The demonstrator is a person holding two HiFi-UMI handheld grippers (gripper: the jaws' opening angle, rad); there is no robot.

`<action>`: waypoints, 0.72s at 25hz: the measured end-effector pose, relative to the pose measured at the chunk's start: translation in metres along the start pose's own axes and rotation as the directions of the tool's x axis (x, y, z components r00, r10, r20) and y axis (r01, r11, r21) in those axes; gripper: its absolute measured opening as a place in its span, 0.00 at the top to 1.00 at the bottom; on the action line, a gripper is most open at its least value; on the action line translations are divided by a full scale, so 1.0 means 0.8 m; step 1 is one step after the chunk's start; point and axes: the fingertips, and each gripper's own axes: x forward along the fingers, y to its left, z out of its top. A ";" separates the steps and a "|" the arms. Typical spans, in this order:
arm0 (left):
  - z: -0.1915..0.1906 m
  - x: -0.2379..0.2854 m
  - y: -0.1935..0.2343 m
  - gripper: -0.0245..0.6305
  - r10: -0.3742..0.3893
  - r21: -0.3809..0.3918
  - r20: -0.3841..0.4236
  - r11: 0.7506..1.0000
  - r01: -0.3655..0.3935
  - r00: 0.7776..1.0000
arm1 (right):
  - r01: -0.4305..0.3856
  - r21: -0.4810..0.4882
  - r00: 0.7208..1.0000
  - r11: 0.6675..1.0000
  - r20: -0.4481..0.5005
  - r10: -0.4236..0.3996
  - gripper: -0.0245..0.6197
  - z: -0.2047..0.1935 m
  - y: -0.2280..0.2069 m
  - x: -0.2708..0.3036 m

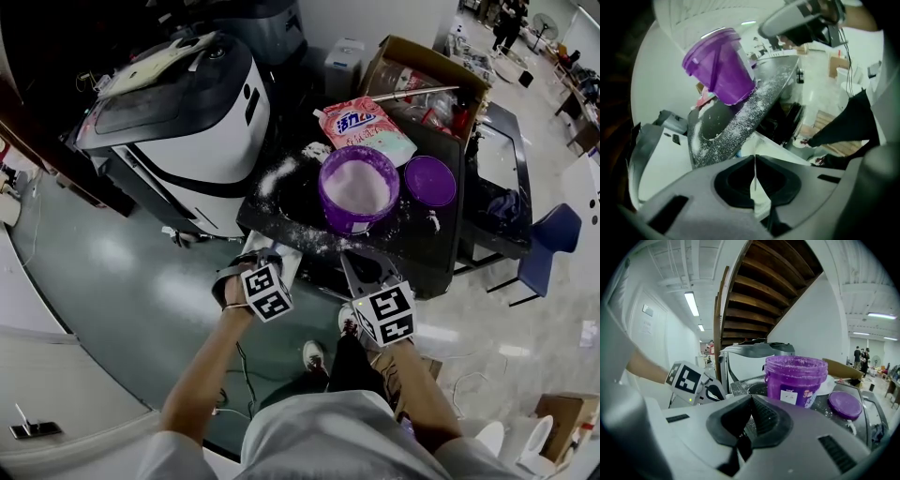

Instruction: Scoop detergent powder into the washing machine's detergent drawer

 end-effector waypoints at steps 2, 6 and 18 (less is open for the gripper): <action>-0.001 -0.012 -0.002 0.94 -0.072 -0.177 0.077 0.981 0.084 0.994 | 0.002 -0.006 1.000 1.000 0.007 -0.002 0.95 0.004 0.001 -0.004; -0.008 -0.044 0.009 0.94 -0.142 -0.504 0.285 0.819 0.274 0.948 | 0.010 -0.017 0.999 1.000 0.035 -0.010 0.95 0.022 0.002 -0.011; -0.048 -0.183 0.080 0.94 0.296 -0.749 0.660 0.336 0.571 0.691 | 0.065 -0.077 0.990 0.995 0.129 -0.055 0.95 0.094 0.003 -0.040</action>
